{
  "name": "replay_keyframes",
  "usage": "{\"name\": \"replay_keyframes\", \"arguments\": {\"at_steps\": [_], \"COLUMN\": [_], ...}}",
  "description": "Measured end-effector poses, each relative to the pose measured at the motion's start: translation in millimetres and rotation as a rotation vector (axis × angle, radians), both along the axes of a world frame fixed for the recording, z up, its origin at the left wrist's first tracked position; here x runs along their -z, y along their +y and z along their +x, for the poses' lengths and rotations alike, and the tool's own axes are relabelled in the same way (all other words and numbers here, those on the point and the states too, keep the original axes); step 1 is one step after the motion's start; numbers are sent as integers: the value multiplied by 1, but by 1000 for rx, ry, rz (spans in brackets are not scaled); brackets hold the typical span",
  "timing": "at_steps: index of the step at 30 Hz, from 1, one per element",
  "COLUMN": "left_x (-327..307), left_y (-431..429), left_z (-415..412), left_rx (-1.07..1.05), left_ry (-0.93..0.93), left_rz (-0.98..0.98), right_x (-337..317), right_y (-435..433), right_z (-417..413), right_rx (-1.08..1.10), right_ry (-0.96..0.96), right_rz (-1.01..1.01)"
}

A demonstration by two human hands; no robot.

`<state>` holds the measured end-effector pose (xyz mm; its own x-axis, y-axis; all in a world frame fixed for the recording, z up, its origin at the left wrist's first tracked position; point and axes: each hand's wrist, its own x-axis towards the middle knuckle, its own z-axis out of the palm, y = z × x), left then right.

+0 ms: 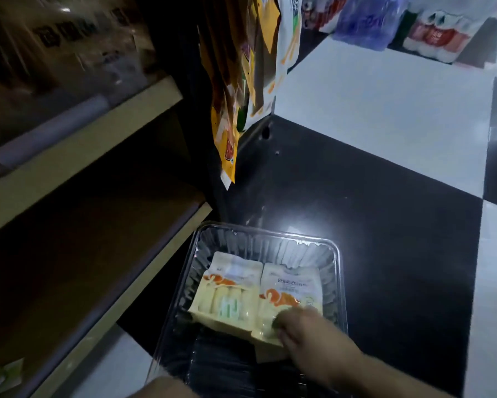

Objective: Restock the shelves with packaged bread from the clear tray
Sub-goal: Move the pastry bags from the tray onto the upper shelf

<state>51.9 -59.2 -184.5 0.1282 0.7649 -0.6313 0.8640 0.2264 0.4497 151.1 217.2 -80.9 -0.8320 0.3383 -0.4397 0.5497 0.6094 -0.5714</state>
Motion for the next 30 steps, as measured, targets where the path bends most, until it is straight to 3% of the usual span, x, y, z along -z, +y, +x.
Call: {"name": "replay_keyframes", "arguments": {"at_steps": [1,2,3,4,6,9,12,15,17,23,30], "left_x": [-15,-31,-49,-59,-83,-84,-65,-54,-55,-63,-60], "left_y": [18,50,86,113,148,172,181,186,189,200,199], "left_z": [-25,-40,-52,-47,-46,-66,-83,-90,-91,-96,-88], "left_rx": [2,-151,-298,-253,-328,-412,-441,-473,-457,-369,-326], "left_ry": [-30,-71,-1,-56,-24,200,270,252,250,341,493], "left_rz": [6,15,60,47,219,448,232,-12,-75,-141,-68], "right_x": [4,5,12,19,32,46,53,65,66,56,39], "right_y": [14,24,37,43,53,59,60,59,60,70,66], "right_z": [-7,-16,-22,-29,-38,-47,-52,-55,-58,-65,-72], "right_rx": [92,128,169,185,156,125,212,143,104,111,51], "right_ry": [40,37,34,-13,-120,-247,-310,-421,-465,-508,-494], "right_rz": [54,95,142,152,157,133,84,182,226,198,-149]}}
